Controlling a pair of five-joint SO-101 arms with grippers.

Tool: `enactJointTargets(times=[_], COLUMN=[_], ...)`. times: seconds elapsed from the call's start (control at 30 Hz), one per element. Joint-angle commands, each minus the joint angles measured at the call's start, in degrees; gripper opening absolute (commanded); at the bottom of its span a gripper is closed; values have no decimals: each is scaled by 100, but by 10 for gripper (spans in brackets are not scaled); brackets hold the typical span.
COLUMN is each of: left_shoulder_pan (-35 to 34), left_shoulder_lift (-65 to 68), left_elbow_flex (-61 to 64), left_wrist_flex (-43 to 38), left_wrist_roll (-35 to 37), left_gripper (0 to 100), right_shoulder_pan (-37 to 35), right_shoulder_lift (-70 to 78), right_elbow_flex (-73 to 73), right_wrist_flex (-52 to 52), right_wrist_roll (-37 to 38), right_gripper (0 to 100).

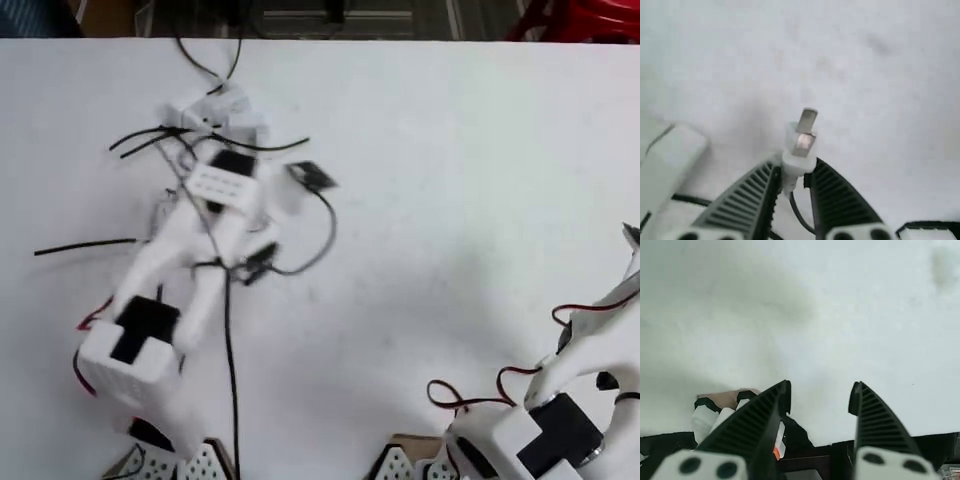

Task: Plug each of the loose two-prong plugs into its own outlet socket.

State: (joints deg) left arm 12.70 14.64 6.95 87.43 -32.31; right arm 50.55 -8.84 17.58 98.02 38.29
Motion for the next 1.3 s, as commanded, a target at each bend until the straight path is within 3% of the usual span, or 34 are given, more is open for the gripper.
enactJointTargets(times=[0.0,0.3,0.83,1.07,1.27], left_shoulder_pan=[831,1921,1780,1815,1877], left_shoulder_lift=[-22,778,3415,3345,2607], left_elbow_flex=[18,299,-3824,-3877,-2822], left_wrist_flex=[-826,-2075,809,730,9], left_wrist_roll=[62,70,158,545,818], left_gripper=[42,45,46,114,143], right_shoulder_pan=[-66,-725,-760,-927,-892], right_shoulder_lift=[-233,-189,-224,-233,-233], right_elbow_flex=[-246,-211,-132,-18,-26], right_wrist_flex=[57,48,48,40,40], right_wrist_roll=[18,9,26,18,9], right_gripper=[200,199,198,198,198])
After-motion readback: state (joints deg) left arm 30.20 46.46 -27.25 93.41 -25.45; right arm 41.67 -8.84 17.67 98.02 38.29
